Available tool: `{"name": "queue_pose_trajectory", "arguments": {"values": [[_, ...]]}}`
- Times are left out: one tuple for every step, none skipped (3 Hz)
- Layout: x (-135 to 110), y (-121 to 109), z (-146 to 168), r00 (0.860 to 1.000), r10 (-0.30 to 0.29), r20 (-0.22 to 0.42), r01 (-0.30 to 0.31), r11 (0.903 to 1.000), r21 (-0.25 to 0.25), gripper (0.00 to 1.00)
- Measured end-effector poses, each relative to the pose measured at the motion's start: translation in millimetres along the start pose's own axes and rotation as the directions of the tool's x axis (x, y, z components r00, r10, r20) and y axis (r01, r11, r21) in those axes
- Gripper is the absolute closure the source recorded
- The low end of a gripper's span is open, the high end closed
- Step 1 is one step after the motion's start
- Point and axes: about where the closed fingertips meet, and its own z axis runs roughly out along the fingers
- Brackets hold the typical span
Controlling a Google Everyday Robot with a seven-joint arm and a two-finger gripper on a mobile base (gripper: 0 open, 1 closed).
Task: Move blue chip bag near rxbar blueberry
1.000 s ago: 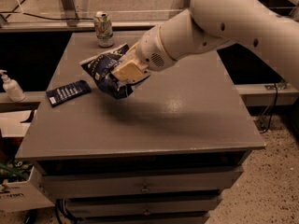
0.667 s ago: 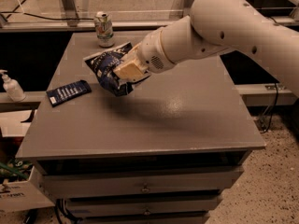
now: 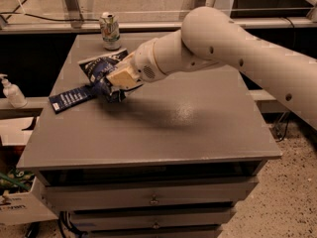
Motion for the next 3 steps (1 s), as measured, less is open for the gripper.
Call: {"name": "queue_pose_trajectory", "arguments": {"values": [[5.9, 2.7, 25.9, 1.000, 0.024, 0.020, -0.024, 0.9996, -0.017, 1.00], [16.8, 5.5, 43.5, 0.999, 0.046, 0.022, -0.045, 0.9985, -0.030, 0.85], [20.2, 7.2, 48.6, 0.998, 0.051, 0.028, -0.050, 0.9982, -0.034, 0.62]]}}
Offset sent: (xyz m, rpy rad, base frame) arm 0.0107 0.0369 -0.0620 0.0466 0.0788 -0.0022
